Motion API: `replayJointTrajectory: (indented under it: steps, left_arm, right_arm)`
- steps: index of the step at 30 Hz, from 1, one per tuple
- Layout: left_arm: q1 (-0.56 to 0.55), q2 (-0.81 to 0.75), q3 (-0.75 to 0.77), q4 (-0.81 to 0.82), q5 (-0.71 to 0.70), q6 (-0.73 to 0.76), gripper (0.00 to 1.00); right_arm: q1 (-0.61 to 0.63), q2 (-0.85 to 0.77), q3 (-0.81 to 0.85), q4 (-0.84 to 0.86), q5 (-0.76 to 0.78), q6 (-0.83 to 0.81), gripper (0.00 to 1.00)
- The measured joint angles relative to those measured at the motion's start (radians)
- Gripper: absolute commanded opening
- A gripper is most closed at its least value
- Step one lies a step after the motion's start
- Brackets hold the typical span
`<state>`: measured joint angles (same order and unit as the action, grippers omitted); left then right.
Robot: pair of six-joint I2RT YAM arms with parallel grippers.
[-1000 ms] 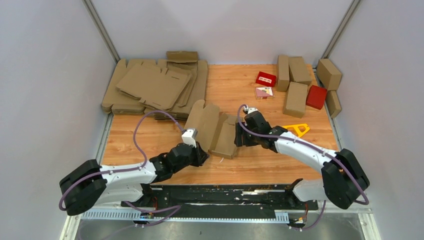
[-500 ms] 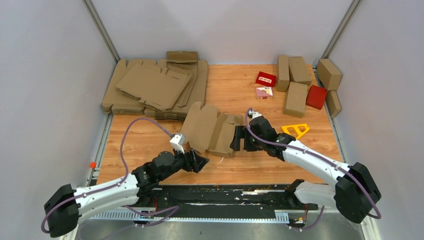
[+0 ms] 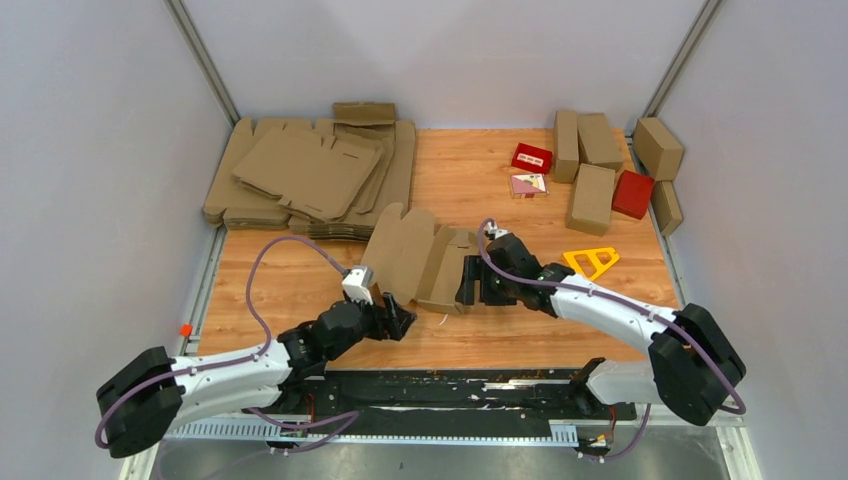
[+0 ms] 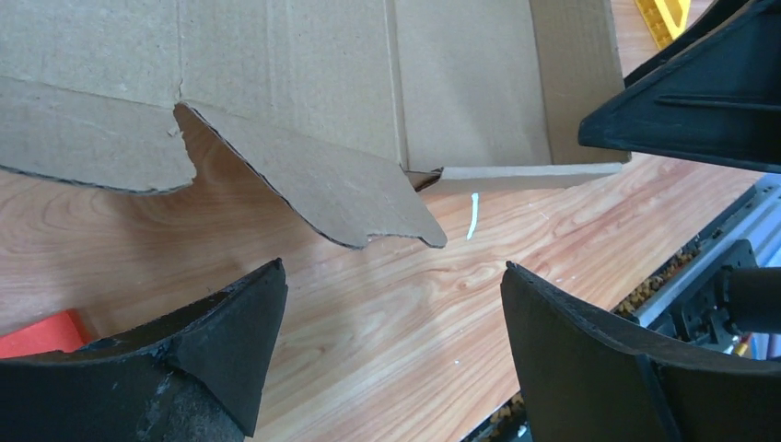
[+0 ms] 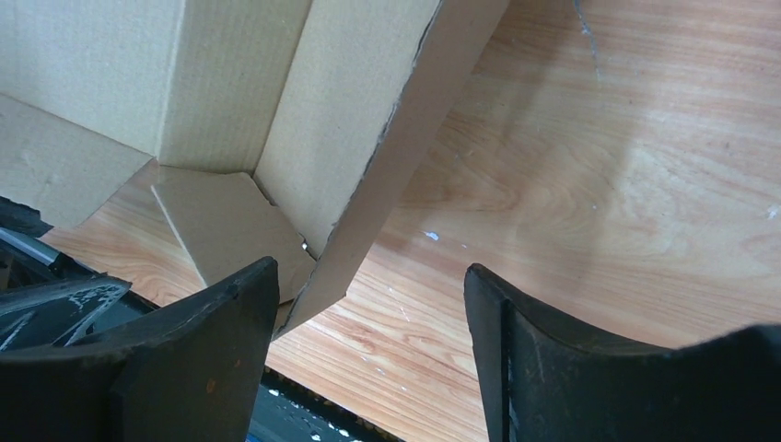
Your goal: Fold the paper box
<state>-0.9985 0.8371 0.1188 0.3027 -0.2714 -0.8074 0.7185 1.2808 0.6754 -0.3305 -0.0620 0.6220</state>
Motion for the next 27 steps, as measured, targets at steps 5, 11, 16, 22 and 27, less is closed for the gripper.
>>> replayJointTrajectory:
  steps: [5,11,16,22,27]
  left_arm:
    - [0.006,0.067,0.001,0.099,-0.003,0.008,0.91]
    - [0.007,0.123,0.036,0.179,-0.008,0.05,0.94]
    - [0.013,0.201,0.072,0.245,-0.002,0.069,0.94]
    - [0.045,0.311,0.088,0.307,0.031,0.073,0.92]
    - [0.072,0.328,0.092,0.33,0.058,0.108,0.91]
  right_arm:
    - [0.001,0.018,0.01,0.035,-0.021,0.005,0.65]
    - [0.002,0.056,0.037,0.062,-0.066,0.012,0.64]
    - [0.014,0.062,0.043,0.078,-0.098,0.021,0.63]
    - [0.04,0.063,0.043,0.088,-0.111,0.024,0.63]
    - [0.071,0.067,0.029,0.114,-0.116,0.035,0.64]
